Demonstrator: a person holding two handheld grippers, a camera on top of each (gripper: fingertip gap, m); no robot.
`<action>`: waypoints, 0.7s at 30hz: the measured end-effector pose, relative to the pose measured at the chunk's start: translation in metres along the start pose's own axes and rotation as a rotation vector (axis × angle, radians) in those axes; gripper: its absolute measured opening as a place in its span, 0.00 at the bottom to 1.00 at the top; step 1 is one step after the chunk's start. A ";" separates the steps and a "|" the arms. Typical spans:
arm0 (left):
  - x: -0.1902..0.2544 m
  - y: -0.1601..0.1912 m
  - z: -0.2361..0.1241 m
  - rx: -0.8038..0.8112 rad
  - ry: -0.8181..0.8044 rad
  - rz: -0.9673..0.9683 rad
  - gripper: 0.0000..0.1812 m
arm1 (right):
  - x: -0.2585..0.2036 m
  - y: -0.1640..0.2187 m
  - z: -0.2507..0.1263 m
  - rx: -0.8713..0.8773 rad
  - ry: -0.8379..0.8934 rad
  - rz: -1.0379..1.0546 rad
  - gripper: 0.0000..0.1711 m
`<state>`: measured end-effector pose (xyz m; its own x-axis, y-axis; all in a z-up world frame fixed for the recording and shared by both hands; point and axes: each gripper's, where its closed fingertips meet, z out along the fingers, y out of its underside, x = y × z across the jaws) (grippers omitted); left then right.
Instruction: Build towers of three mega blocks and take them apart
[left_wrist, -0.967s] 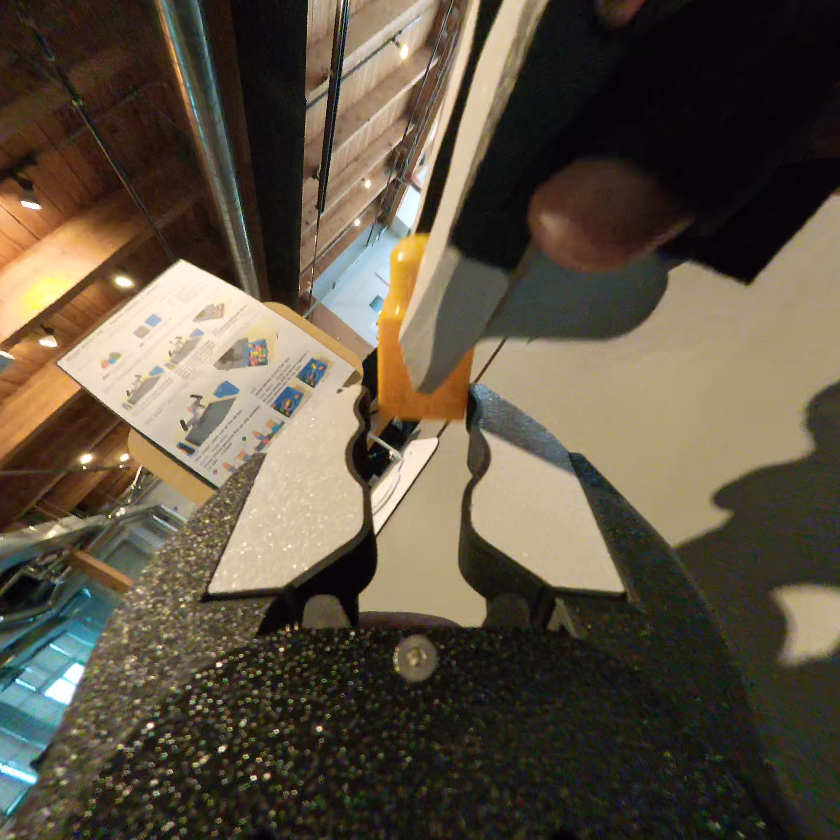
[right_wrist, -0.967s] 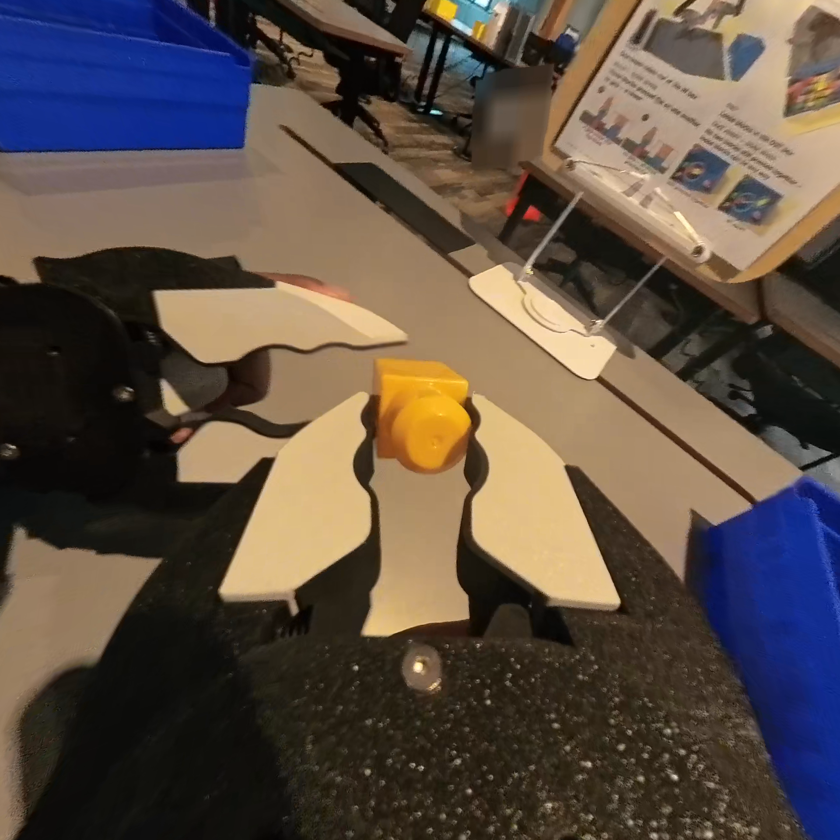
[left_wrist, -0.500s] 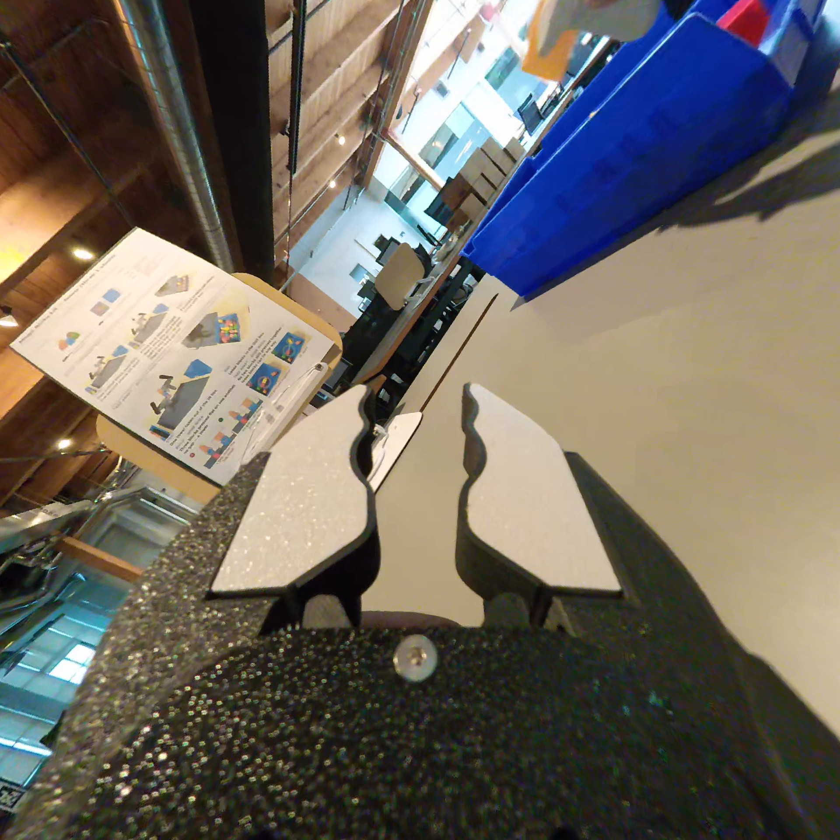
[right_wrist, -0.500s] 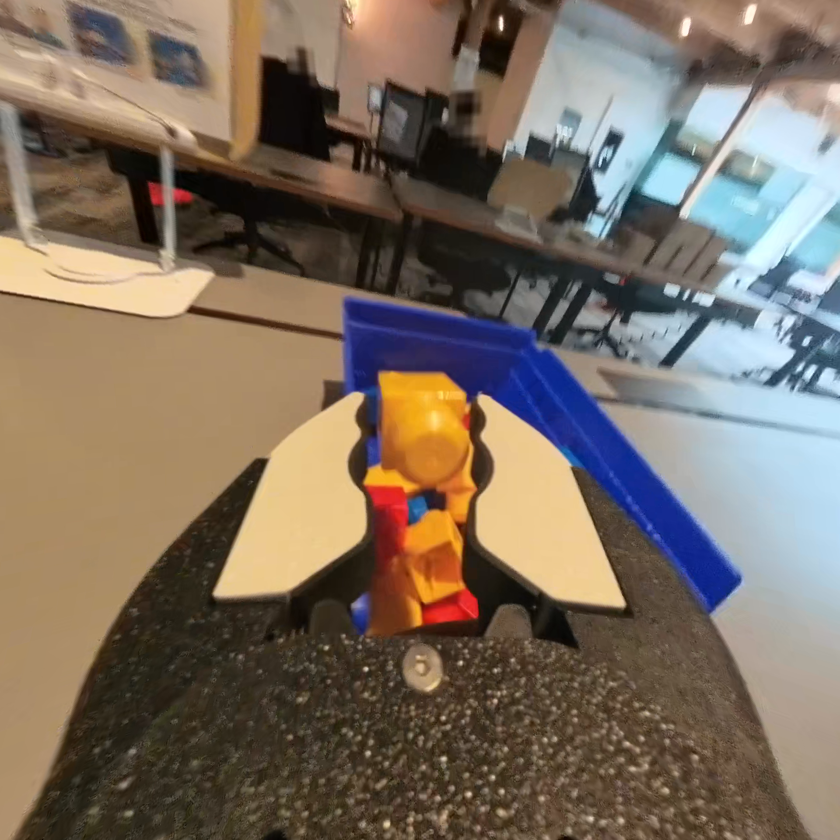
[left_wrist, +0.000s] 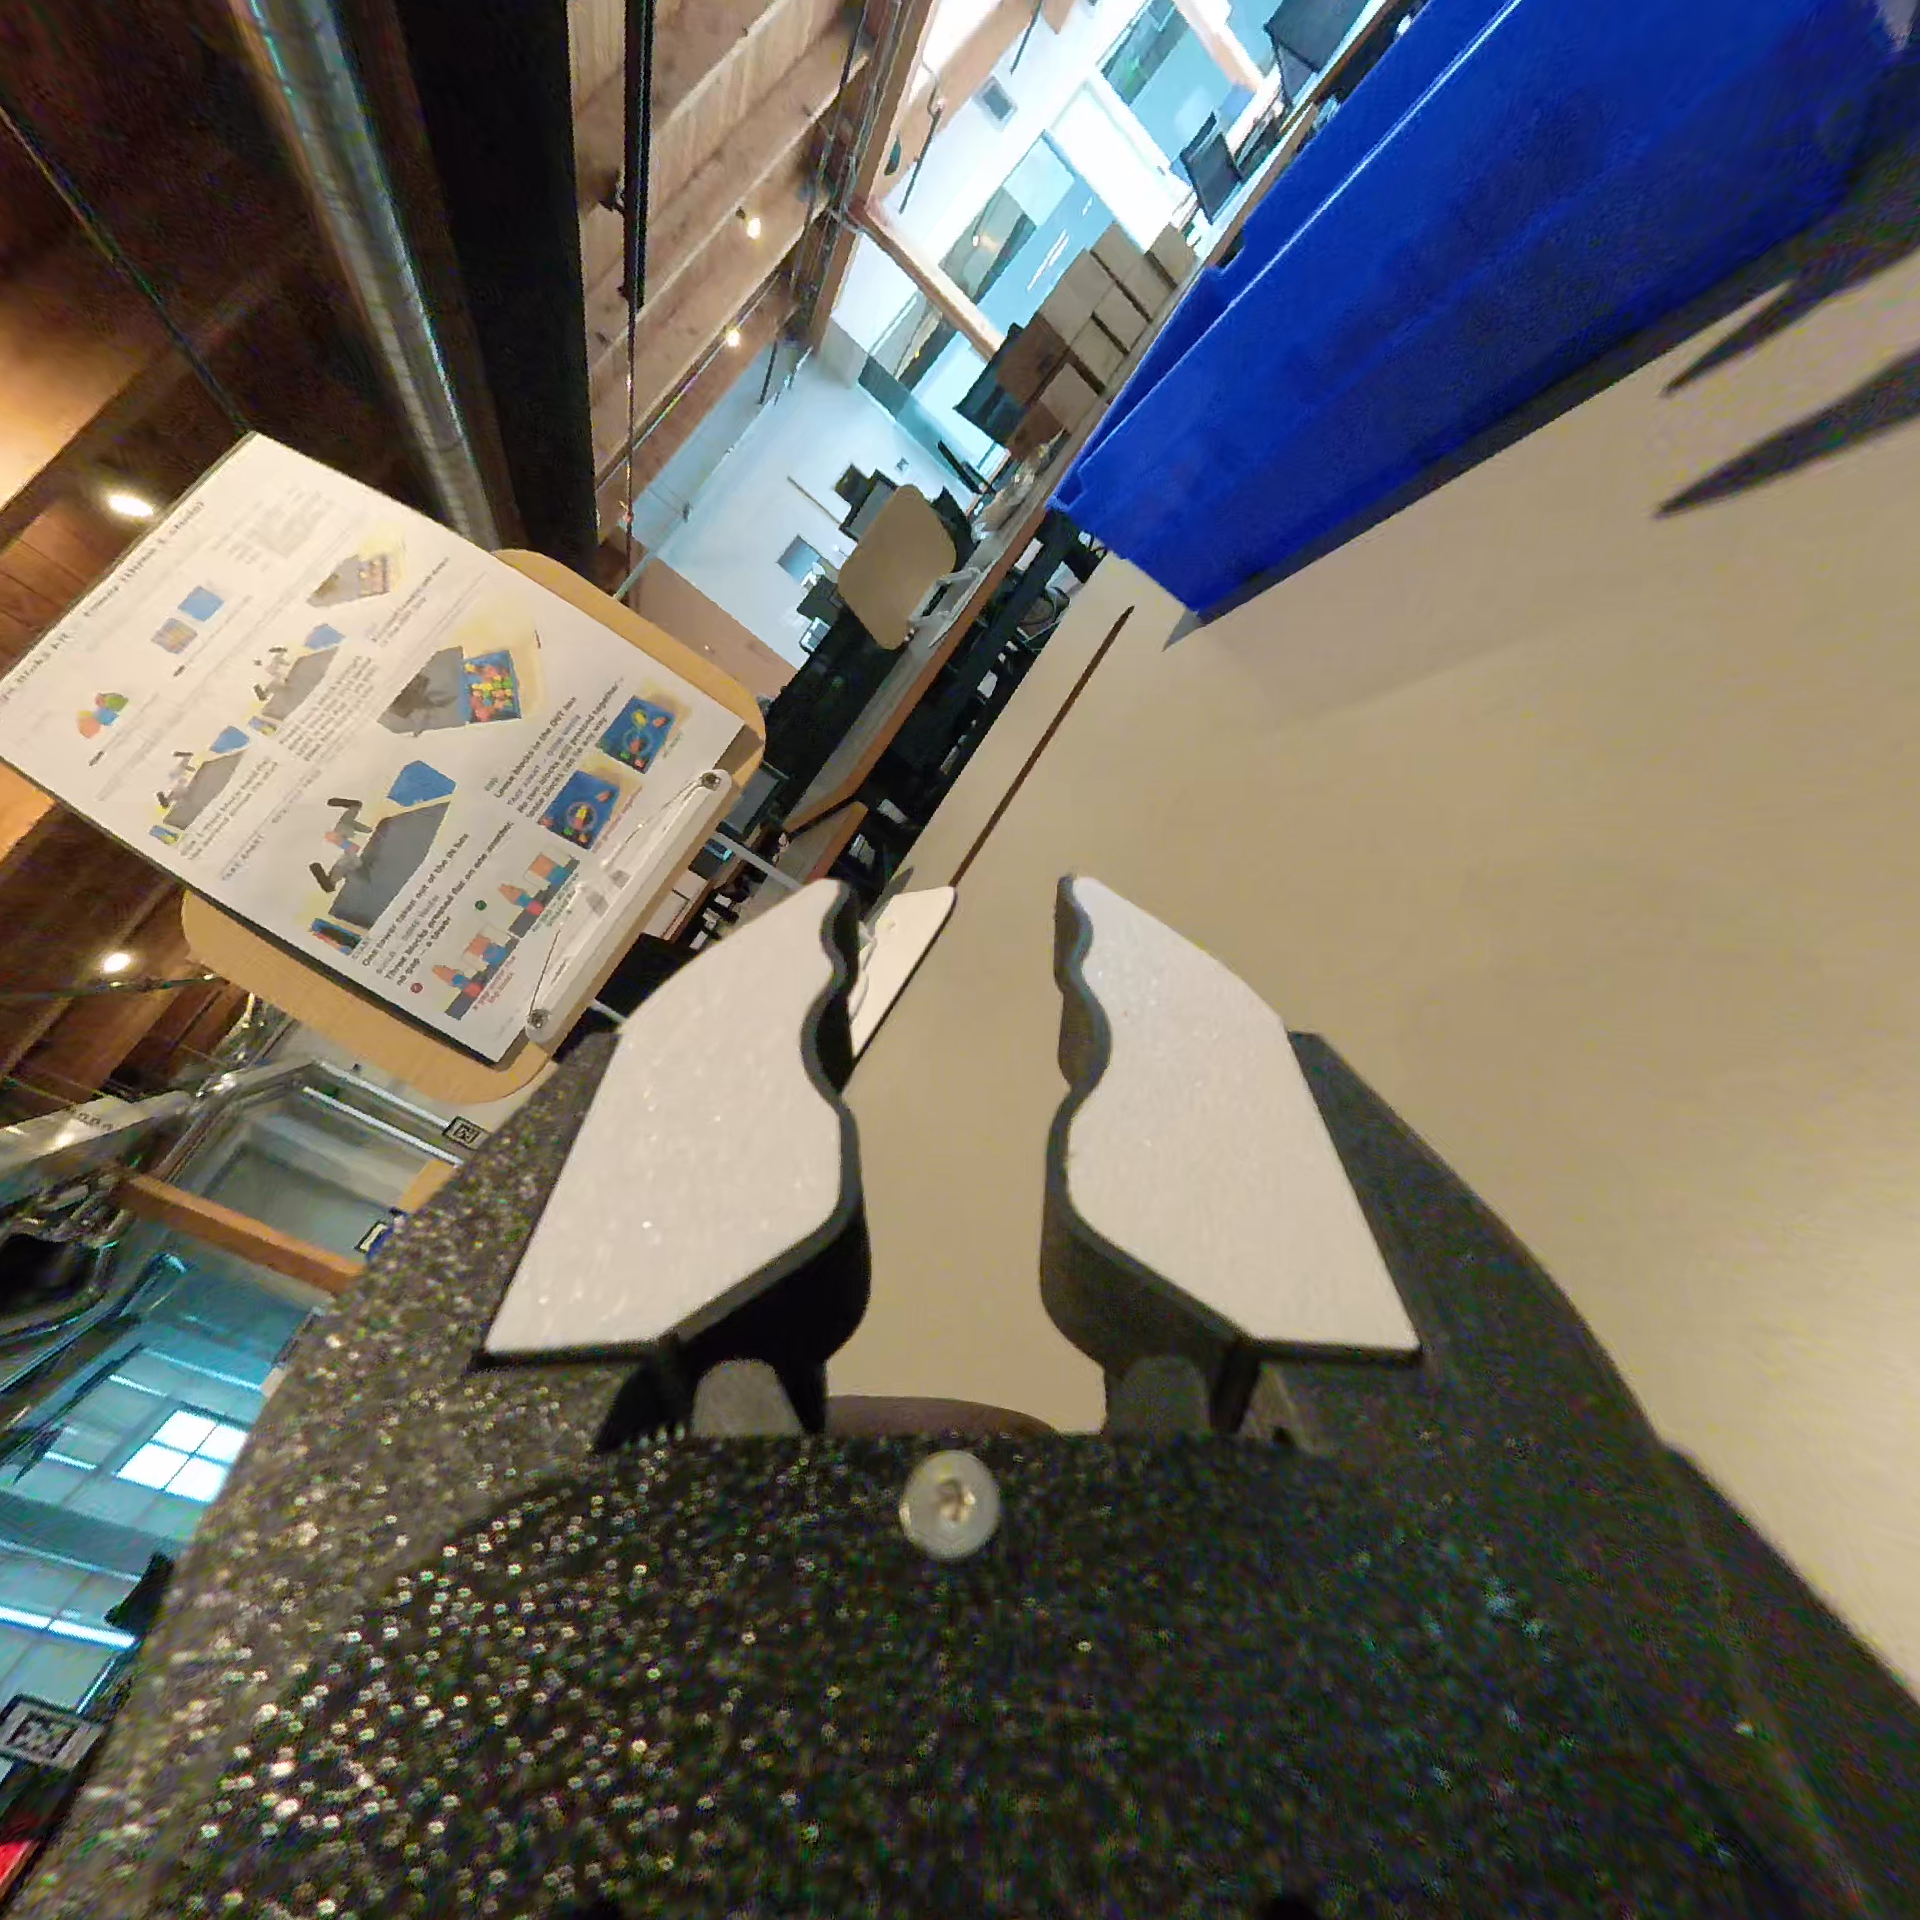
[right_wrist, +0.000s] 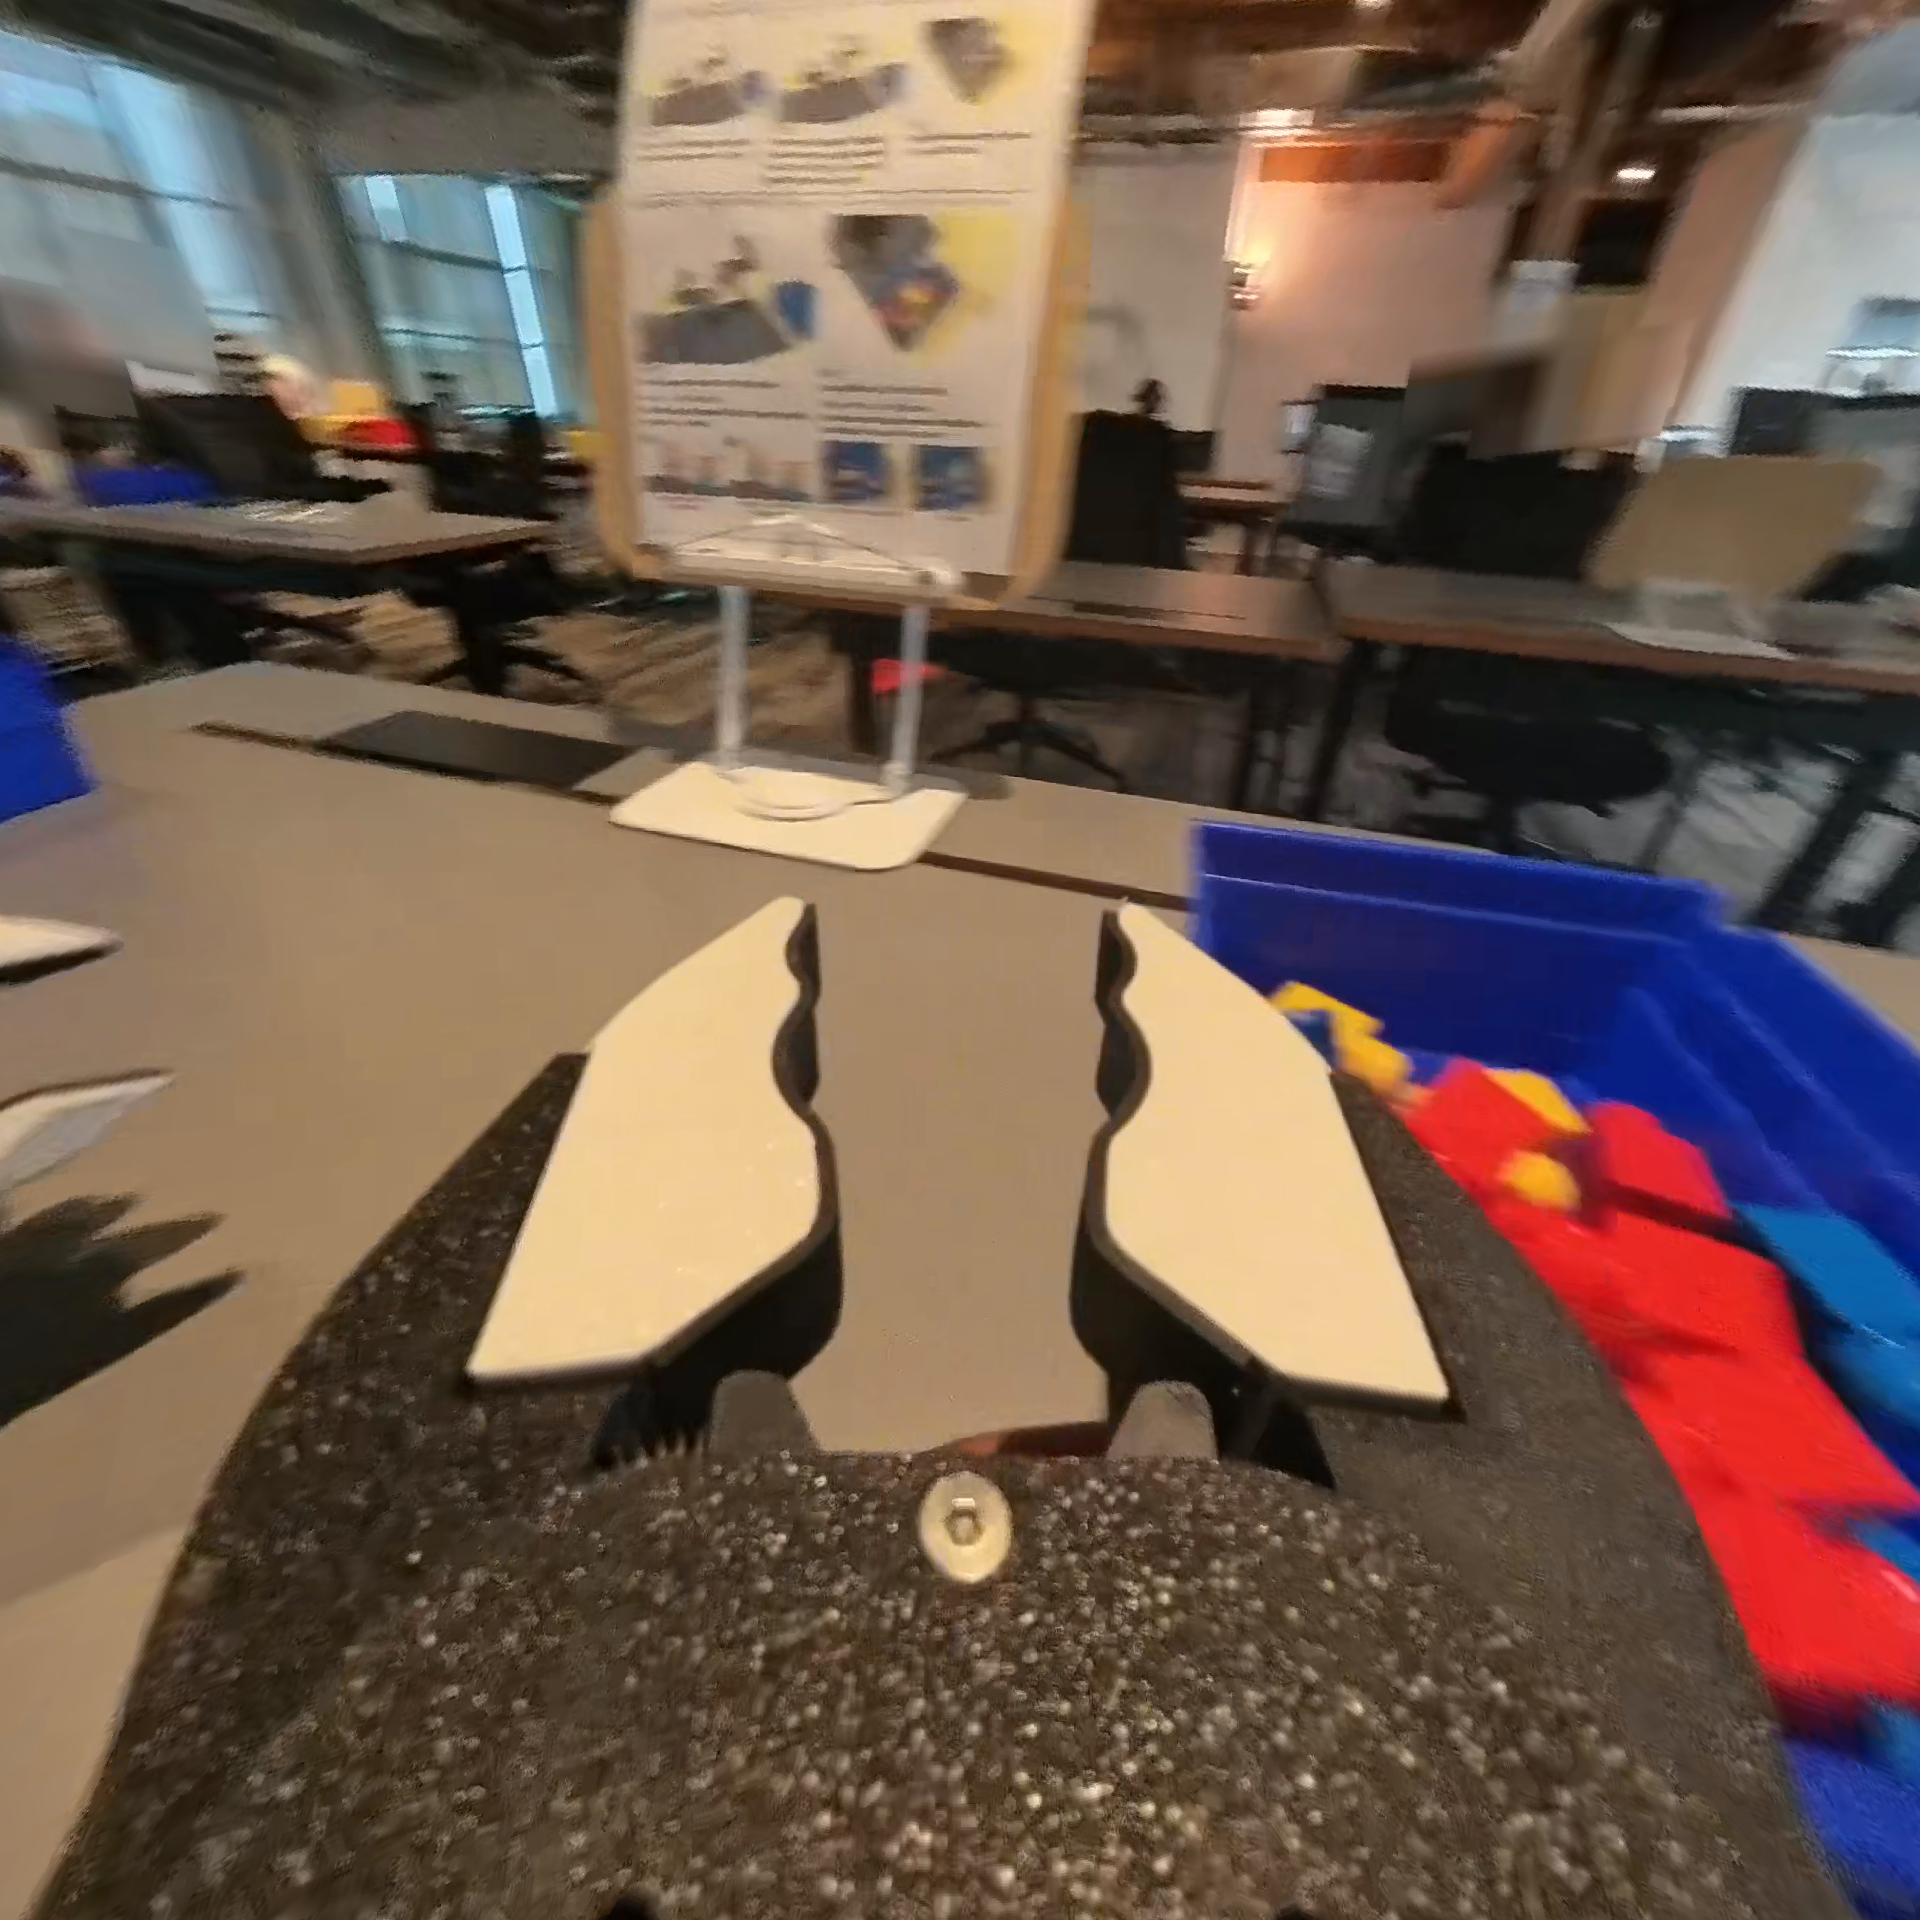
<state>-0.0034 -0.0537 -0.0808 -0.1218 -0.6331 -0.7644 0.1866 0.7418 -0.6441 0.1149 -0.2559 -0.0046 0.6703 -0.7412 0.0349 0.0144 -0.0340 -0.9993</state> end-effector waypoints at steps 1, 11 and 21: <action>-0.001 0.002 0.000 -0.007 -0.004 -0.001 0.20 | -0.022 0.004 0.006 -0.009 -0.059 -0.026 0.29; -0.057 0.056 -0.017 -0.161 -0.141 -0.074 0.20 | -0.155 0.139 0.047 -0.423 -0.374 -0.425 0.30; -0.154 0.163 -0.098 -0.389 -0.390 -0.101 0.20 | -0.156 0.144 0.047 -0.443 -0.368 -0.458 0.26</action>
<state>-0.0494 0.1863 -0.0708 0.2633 -0.6855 -0.6788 -0.1899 0.6531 -0.7331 0.0472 -0.1139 -0.1548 0.8759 -0.3174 0.3635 0.1038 -0.6117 -0.7842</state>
